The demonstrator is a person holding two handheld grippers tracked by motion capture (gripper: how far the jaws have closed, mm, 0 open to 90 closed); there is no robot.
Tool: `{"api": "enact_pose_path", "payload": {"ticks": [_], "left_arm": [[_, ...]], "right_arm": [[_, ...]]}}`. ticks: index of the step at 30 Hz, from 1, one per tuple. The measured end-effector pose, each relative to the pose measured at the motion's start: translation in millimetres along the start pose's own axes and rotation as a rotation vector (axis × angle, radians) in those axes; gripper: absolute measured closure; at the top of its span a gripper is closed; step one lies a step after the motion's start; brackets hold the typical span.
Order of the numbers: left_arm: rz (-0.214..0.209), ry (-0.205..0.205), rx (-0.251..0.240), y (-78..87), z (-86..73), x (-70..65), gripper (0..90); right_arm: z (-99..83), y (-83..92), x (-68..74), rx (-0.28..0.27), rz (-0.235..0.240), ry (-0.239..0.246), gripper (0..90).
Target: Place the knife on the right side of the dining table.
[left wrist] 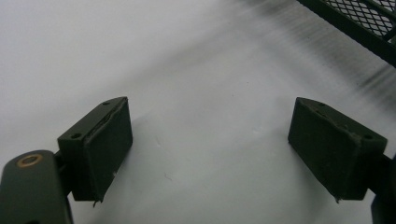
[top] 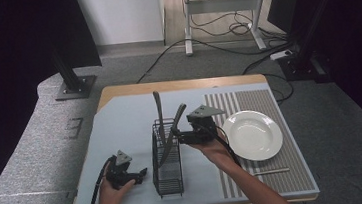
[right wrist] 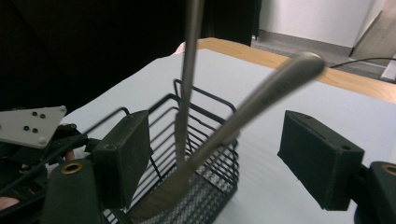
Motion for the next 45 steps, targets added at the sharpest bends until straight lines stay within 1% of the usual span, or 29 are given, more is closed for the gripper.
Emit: {"api": "enact_pose_path", "payload": {"ticks": [5, 13, 15, 25, 27, 30, 35, 40, 43, 44, 45], "left_arm": [[-0.001, 0.000, 0.001, 0.0, 0.0, 0.0, 13.1], [-0.001, 0.000, 0.001, 0.0, 0.0, 0.0, 13.1], [-0.001, 0.000, 0.000, 0.0, 0.0, 0.0, 13.1], [-0.001, 0.000, 0.000, 0.0, 0.0, 0.1, 13.1], [-0.001, 0.000, 0.000, 0.0, 0.0, 0.0, 13.1], [-0.001, 0.000, 0.000, 0.0, 0.0, 0.0, 13.1], [-0.001, 0.000, 0.000, 0.0, 0.0, 0.0, 13.1], [0.000, 0.000, 0.000, 0.0, 0.0, 0.1, 13.1], [-0.001, 0.000, 0.001, 0.0, 0.0, 0.1, 13.1], [-0.001, 0.000, 0.001, 0.0, 0.0, 0.1, 13.1], [-0.001, 0.000, 0.002, 0.1, -0.1, 0.1, 13.1]], "right_arm": [[7.9, -3.1, 6.5, -0.004, 0.016, 0.017, 26.0], [18.0, -7.0, 6.3, -0.002, 0.032, 0.016, 27.6], [21.2, -10.8, 6.2, 0.004, 0.041, 0.019, 29.6], [29.9, -22.1, 7.6, 0.010, 0.045, 0.035, 33.7], [30.8, -27.5, 10.0, 0.016, 0.057, 0.045, 36.9], [30.2, -34.2, 11.3, 0.024, 0.059, 0.053, 38.2], [32.4, -40.4, 12.2, 0.023, 0.066, 0.047, 39.3], [35.2, -46.8, 13.0, 0.033, 0.071, 0.047, 42.6], [38.8, -52.1, 12.5, 0.034, 0.067, 0.050, 46.4], [38.8, -52.1, 12.5, 0.034, 0.067, 0.050, 46.4], [40.8, -54.7, 12.6, 0.035, 0.071, 0.052, 49.2]]}}
Point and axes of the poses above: each handheld gripper's, and its own axes: y roughly backward along the jaws, z roughly out of its top, x roughly to its left, the point moved 8 cm from there along -y, roughly forward along the jaws, and after that the axes turned 13 degrees about x, right-handed, at the moved point
